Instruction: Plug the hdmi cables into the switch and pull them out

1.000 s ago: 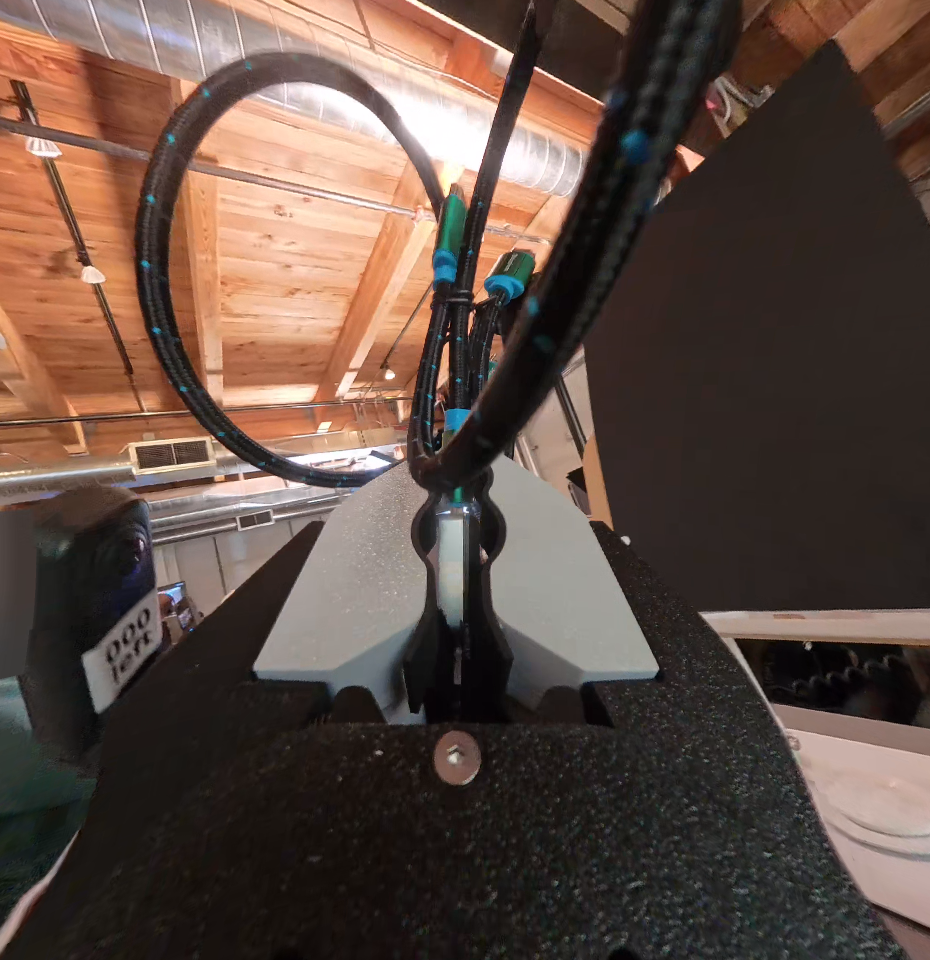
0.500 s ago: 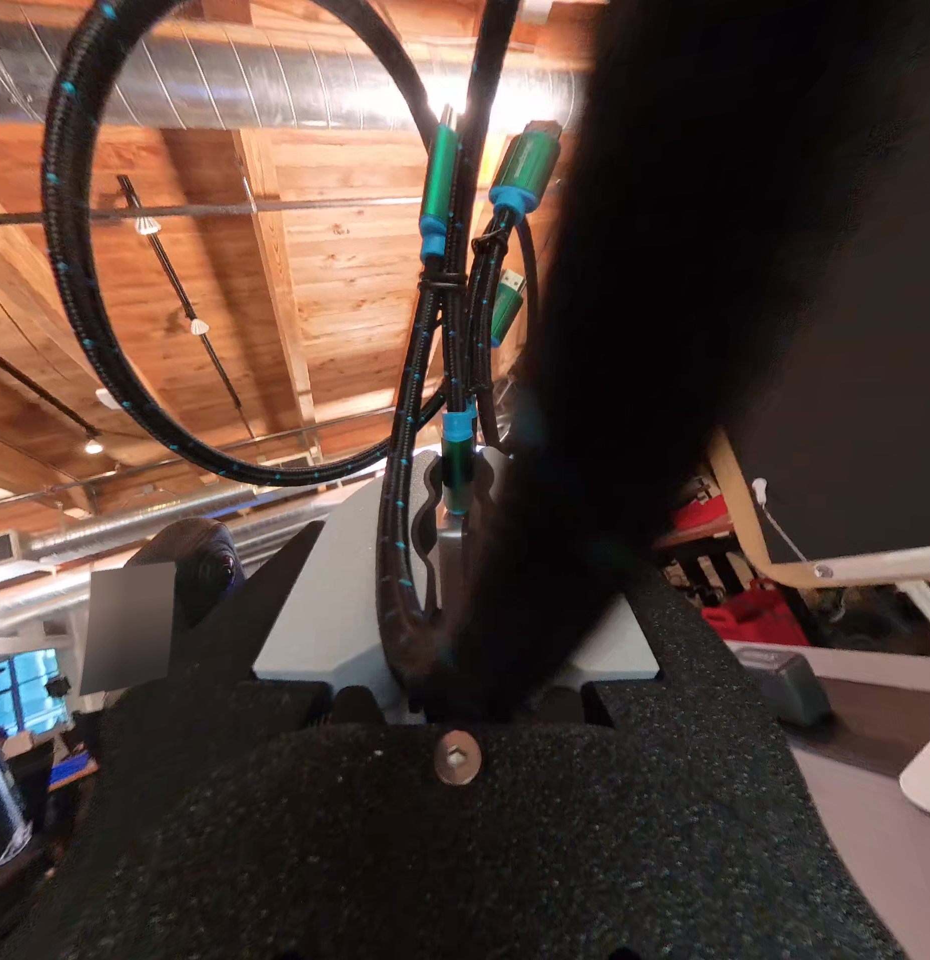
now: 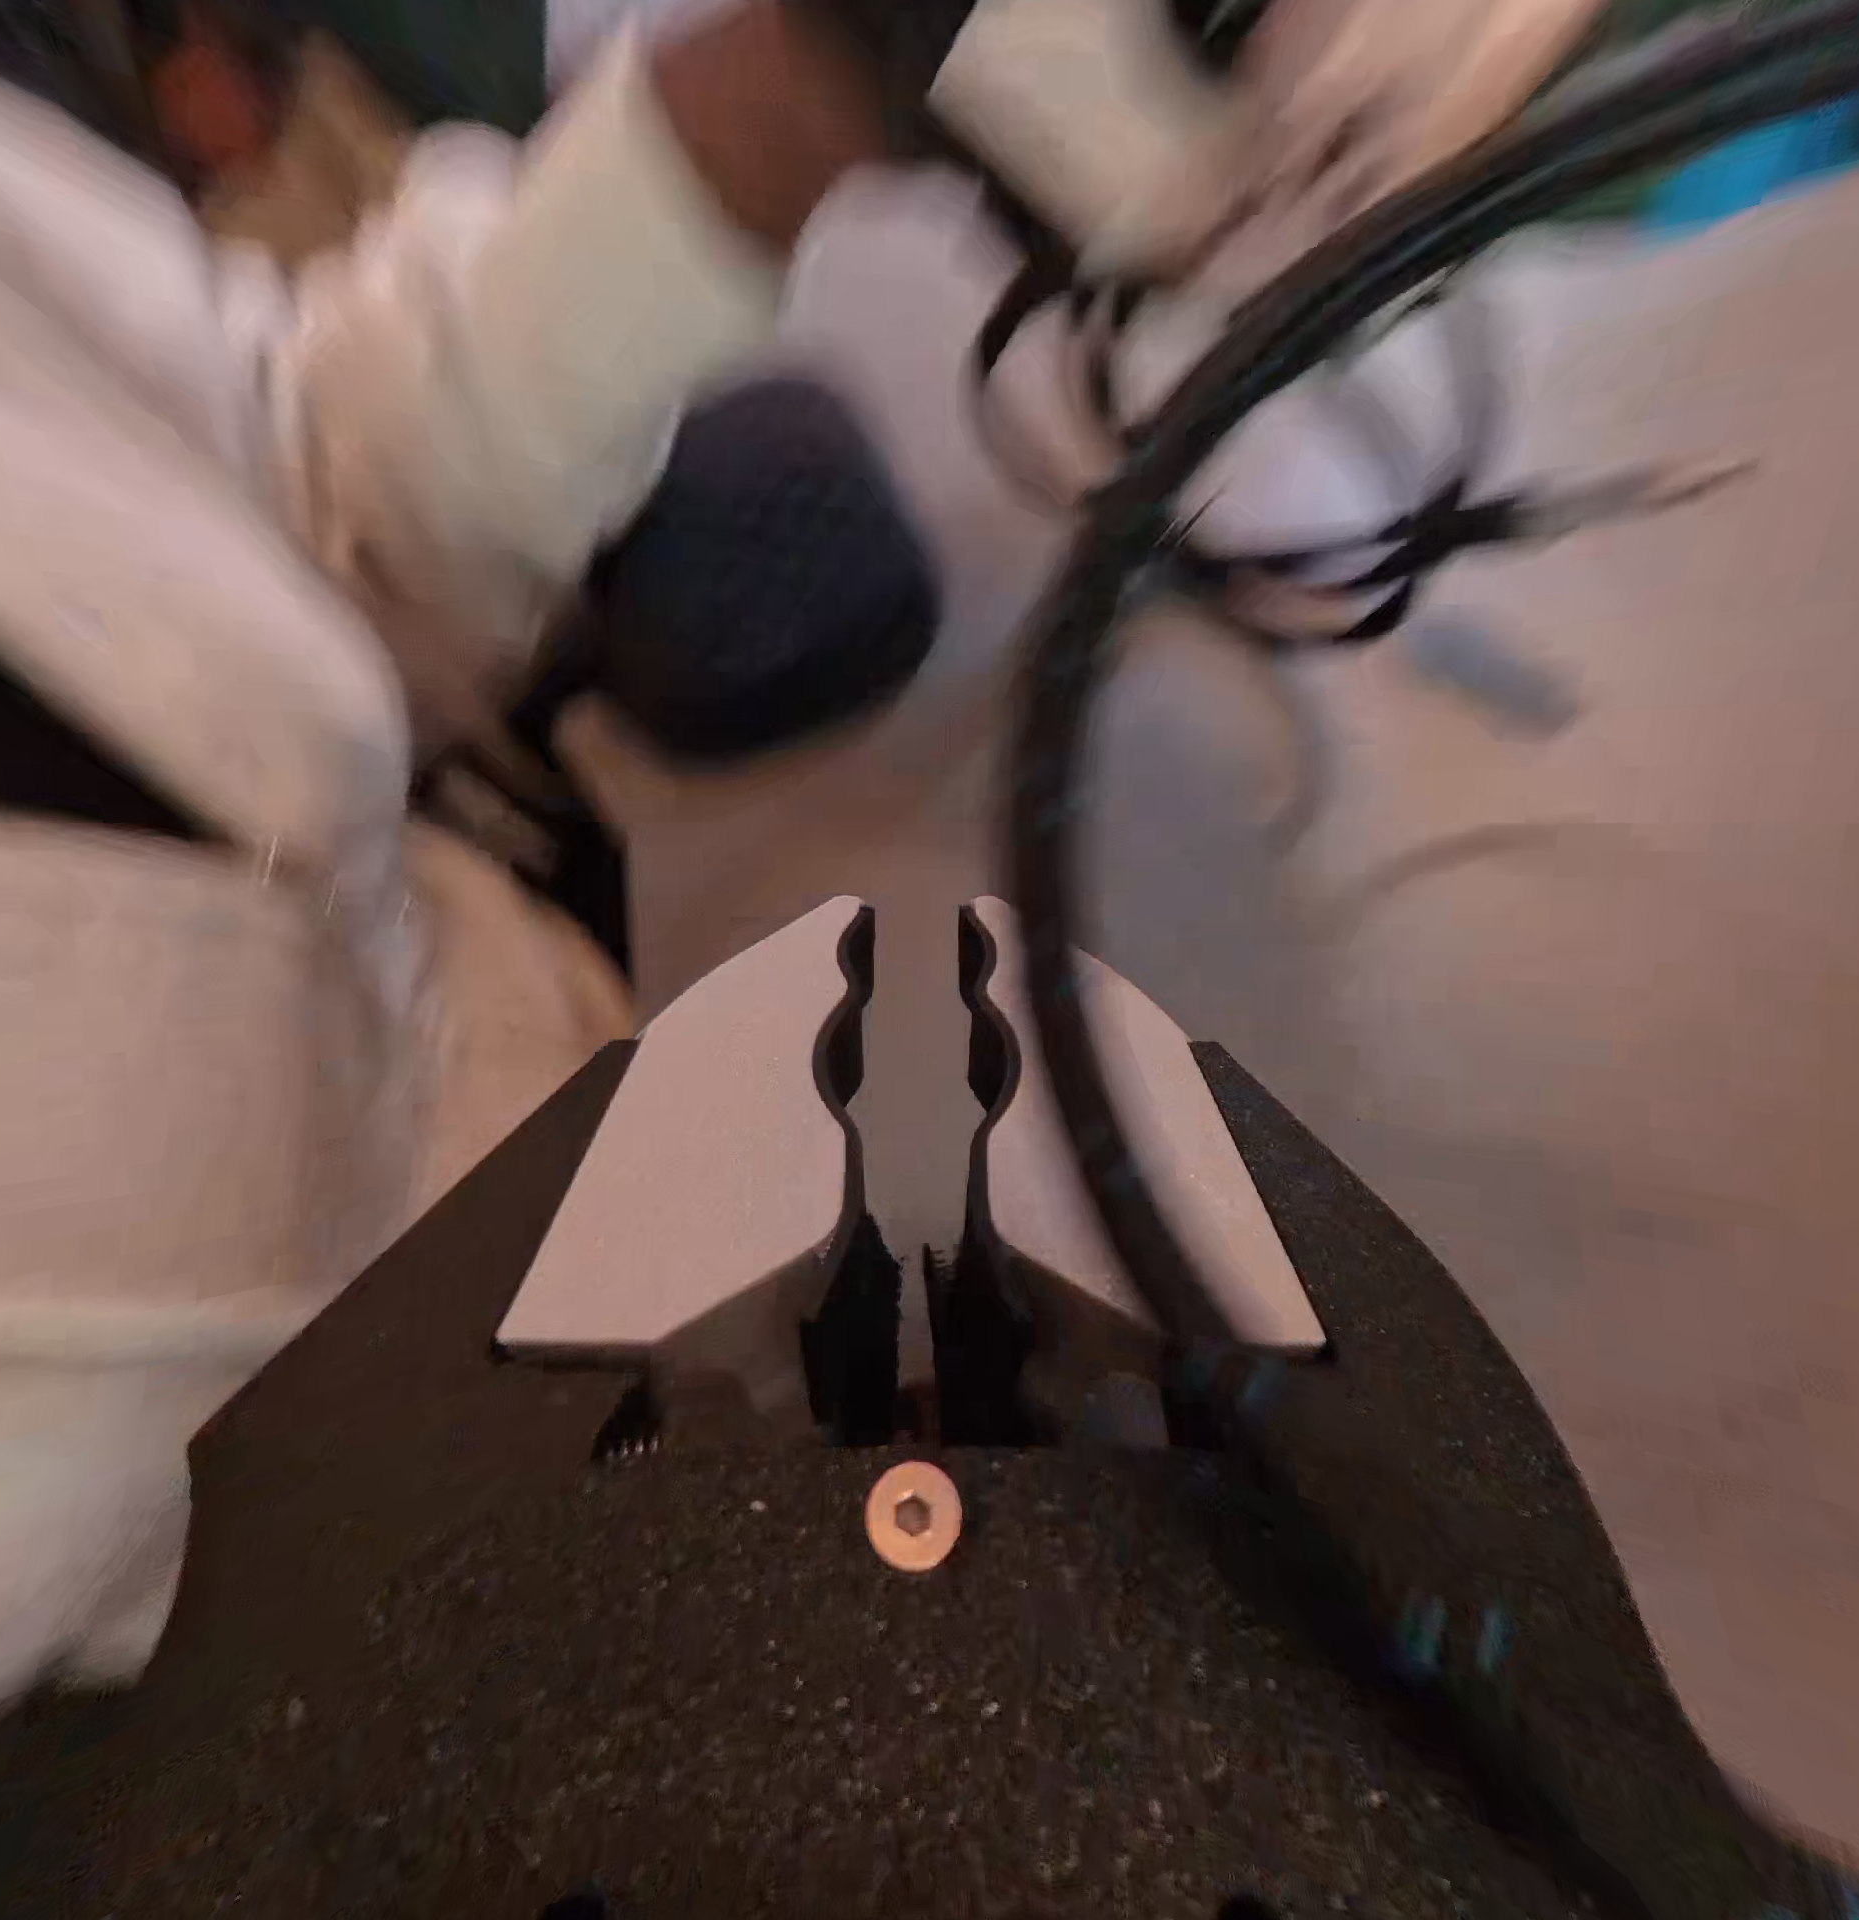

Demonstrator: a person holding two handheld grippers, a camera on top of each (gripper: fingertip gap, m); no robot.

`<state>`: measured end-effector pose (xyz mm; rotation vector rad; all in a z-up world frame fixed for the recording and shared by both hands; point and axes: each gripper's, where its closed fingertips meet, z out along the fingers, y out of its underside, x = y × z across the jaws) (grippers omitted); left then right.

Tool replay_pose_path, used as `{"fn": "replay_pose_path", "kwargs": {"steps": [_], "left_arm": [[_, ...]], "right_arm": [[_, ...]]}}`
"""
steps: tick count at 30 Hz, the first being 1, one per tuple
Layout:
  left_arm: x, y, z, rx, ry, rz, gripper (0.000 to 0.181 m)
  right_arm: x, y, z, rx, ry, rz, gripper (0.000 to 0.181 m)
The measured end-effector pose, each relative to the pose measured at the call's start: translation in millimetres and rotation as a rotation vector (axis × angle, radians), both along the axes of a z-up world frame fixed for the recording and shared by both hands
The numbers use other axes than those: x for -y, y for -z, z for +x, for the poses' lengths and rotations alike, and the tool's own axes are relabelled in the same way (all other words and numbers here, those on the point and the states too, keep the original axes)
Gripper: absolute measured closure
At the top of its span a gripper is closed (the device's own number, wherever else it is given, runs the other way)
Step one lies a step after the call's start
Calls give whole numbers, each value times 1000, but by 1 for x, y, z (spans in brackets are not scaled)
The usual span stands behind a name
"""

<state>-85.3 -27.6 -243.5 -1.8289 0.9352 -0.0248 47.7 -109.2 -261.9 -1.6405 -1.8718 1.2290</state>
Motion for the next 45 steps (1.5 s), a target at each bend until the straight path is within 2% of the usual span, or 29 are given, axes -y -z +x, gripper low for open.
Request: {"fn": "replay_pose_path", "kwargs": {"steps": [2,3,4,6,8,10,11,12,14,16,17,18,22,25,27,29,31,32,34,35,37,38,39,42,45], "left_arm": [[3,5,2,13,32,-66,143],[5,9,2,-2,43,-105,143],[5,13,3,-42,47,-135,143],[4,21,6,-124,65,-187,143],[6,26,13,-174,108,-229,143],[10,30,21,-207,155,-267,143],[12,32,25,-222,175,-287,143],[15,35,28,-237,192,-307,143],[18,39,33,-262,214,-348,143],[18,43,33,-280,199,-386,143],[17,44,31,-288,188,-404,143],[17,45,31,-288,186,-418,143],[17,46,33,-247,197,-463,144],[20,49,36,-211,169,-511,144],[22,50,38,-180,148,-542,144],[25,51,39,-127,127,-589,143],[24,52,39,-78,96,-636,143],[22,51,38,-58,75,-650,144],[17,50,36,-18,38,-672,143],[16,49,36,0,34,-679,143],[18,48,36,42,57,-693,144],[20,48,37,67,64,-700,144],[21,48,37,92,62,-707,144],[26,45,44,160,114,-728,144],[28,43,49,207,137,-739,144]], "right_arm": [[35,21,38,182,-206,58,165],[56,21,55,246,-324,53,165],[75,15,68,274,-439,40,164],[102,-17,71,173,-576,39,165],[99,-62,46,-59,-525,108,150],[64,-101,6,-288,-296,229,150],[40,-104,-11,-323,-193,318,154],[17,-93,-25,-291,-121,406,156],[-19,-44,-41,-117,-35,557,154],[-44,-1,-43,26,-1,729,145],[-55,12,-39,72,5,837,146],[-60,13,-39,53,16,933,148],[-70,5,-39,28,58,1015,154],[-91,0,-32,108,-7,1337,161],[-90,-1,-32,116,-59,1455,162],[-82,-14,-33,61,-71,1514,160],[-68,-35,-35,-10,-24,1495,160],[-55,-41,-39,-53,-6,1412,164],[-27,-33,-49,-97,13,1133,167],[-31,-23,-51,-56,54,1086,166],[-76,-13,-43,49,164,1305,158],[-91,-9,-39,66,169,1408,156],[-90,-5,-41,9,135,1412,162],[-78,2,-45,-75,89,1344,159],[-77,-3,-49,-114,54,1430,162]]}}
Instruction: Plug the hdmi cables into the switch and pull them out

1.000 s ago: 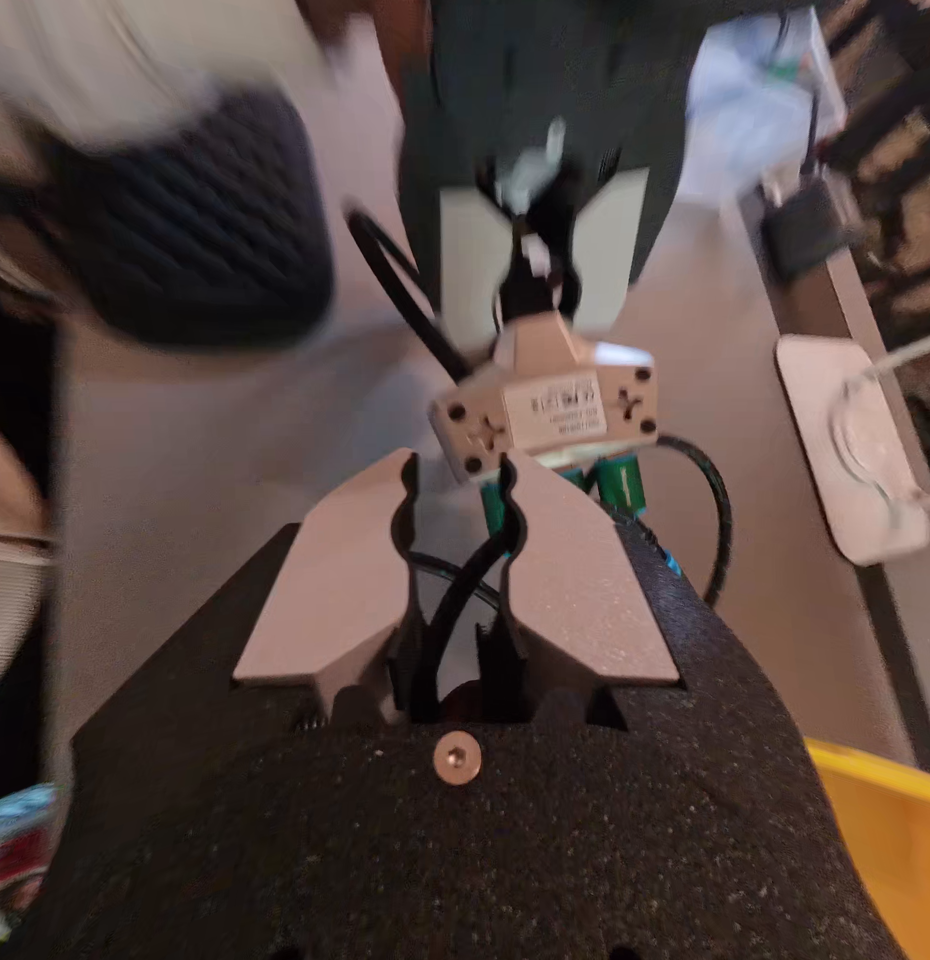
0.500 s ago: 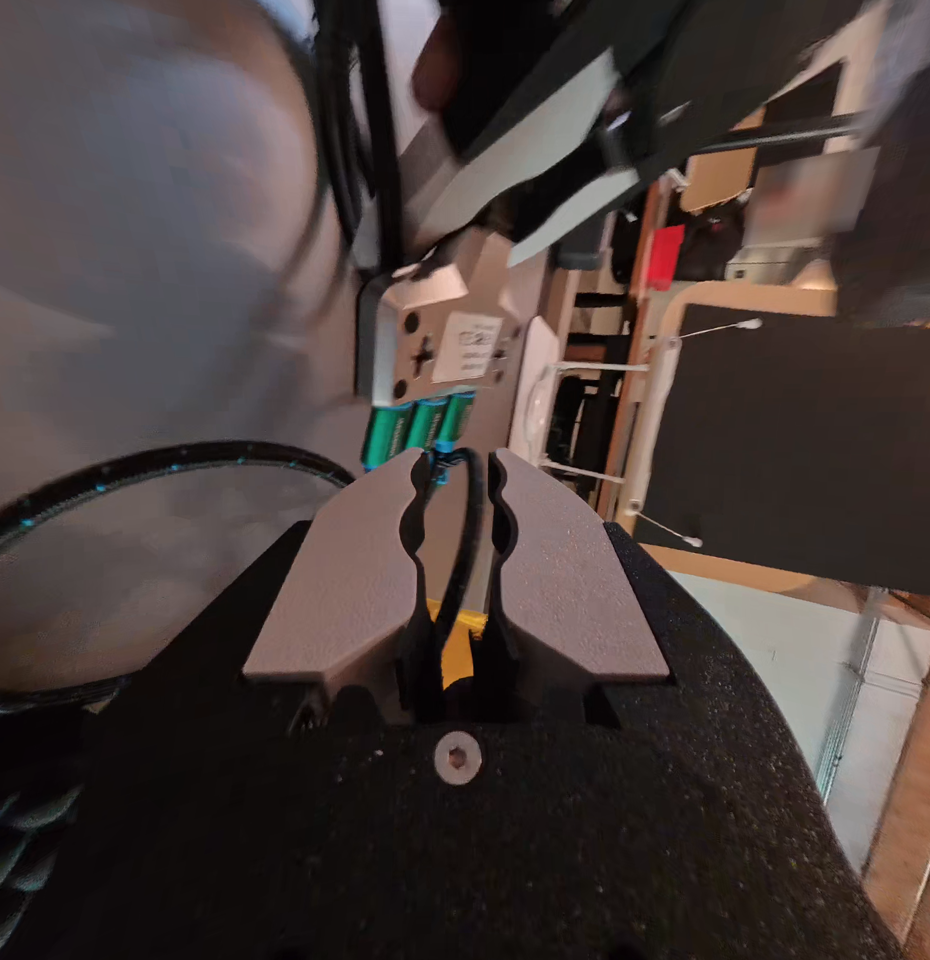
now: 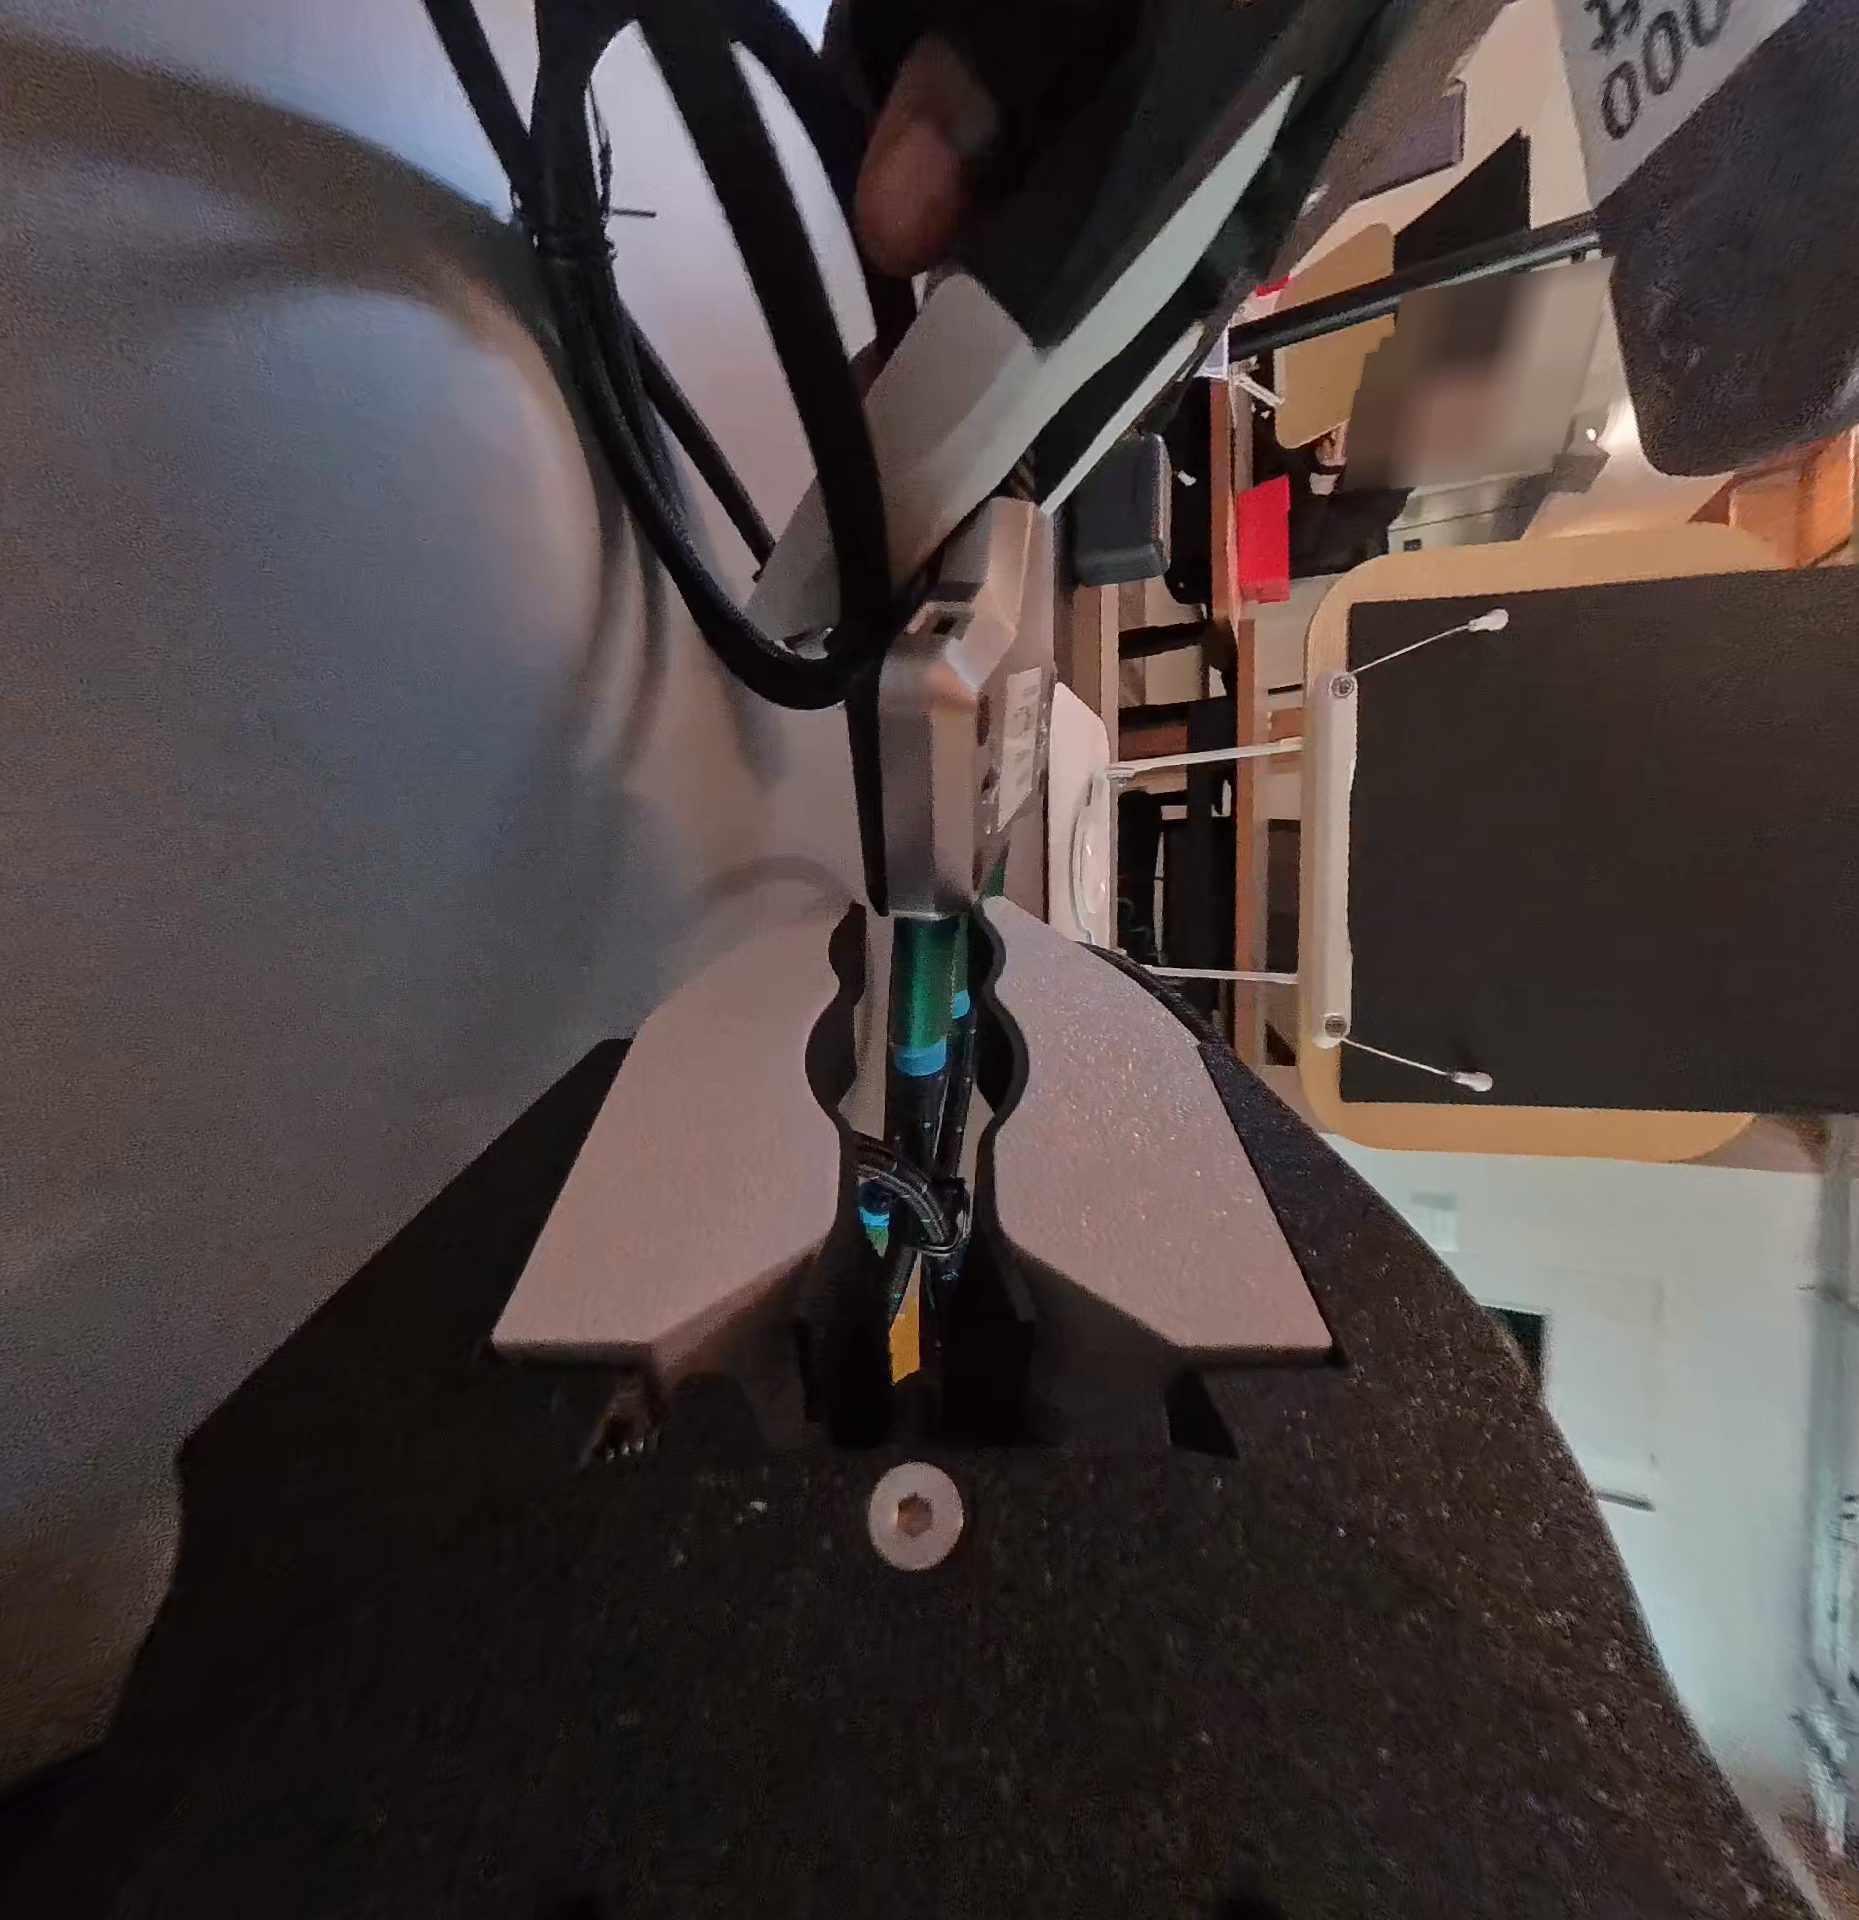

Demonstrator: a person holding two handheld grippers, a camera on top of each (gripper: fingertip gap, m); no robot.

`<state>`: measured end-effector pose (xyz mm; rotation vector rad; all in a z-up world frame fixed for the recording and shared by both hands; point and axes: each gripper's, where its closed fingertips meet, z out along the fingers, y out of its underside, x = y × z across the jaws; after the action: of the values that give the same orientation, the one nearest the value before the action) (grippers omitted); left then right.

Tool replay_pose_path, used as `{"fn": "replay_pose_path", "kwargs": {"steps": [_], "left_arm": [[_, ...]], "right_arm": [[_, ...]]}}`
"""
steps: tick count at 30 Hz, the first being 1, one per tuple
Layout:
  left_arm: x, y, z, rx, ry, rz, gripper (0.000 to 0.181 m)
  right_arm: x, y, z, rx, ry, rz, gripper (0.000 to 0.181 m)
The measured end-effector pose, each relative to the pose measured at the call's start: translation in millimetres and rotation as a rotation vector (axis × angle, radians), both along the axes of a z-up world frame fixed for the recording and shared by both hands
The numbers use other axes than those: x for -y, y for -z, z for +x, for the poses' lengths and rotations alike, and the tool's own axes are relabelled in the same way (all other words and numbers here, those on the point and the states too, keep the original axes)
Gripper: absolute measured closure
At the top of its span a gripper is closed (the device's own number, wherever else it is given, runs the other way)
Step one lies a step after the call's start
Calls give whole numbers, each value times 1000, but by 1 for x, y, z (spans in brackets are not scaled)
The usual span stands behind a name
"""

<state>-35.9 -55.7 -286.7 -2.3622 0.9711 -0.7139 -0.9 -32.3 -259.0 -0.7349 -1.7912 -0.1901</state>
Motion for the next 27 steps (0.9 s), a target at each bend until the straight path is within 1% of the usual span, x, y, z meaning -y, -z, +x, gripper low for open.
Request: {"fn": "replay_pose_path", "kwargs": {"steps": [2,3,5,7,8,9,10,12,15,19,20,21,22,23,24,25,26,27], "left_arm": [[0,-1,0,6,-5,0,144],[0,0,0,8,-5,-3,144],[1,3,1,0,-14,-10,144],[3,6,3,-45,-53,-8,145],[6,8,3,-87,-68,5,148],[10,10,3,-120,-69,21,155],[14,12,4,-130,-69,37,157],[22,14,4,-140,-63,63,158],[33,11,2,-96,-44,66,158],[42,7,1,-50,-19,24,158],[47,8,-4,-62,3,16,158],[56,5,-15,-70,35,17,158],[64,-3,-17,-11,43,10,159],[69,-9,-15,39,42,3,159],[68,-6,-14,2,66,29,159],[65,-2,-12,-50,92,62,158],[62,0,-8,-75,108,76,158],[60,1,-6,-94,122,87,158]], "right_arm": [[-10,1,4,25,17,120,168],[-11,2,5,26,0,168,168],[-10,5,5,17,-21,192,168],[-11,7,6,18,-26,176,169],[-13,7,8,17,-21,163,169],[-15,8,10,15,-1,148,169],[-18,9,14,17,17,136,169],[-11,9,15,-6,-9,112,169],[5,8,13,-43,-15,71,169],[12,9,12,-74,11,1,169],[12,10,14,-74,26,-14,170],[-33,26,44,63,276,48,168],[-55,41,71,70,330,-37,168],[-39,26,69,-79,255,-185,169],[-13,-5,54,-157,167,-199,170],[18,-33,33,-246,40,-206,170],[35,-42,21,-263,-28,-216,170],[33,-41,19,-240,-19,-218,169]]}}
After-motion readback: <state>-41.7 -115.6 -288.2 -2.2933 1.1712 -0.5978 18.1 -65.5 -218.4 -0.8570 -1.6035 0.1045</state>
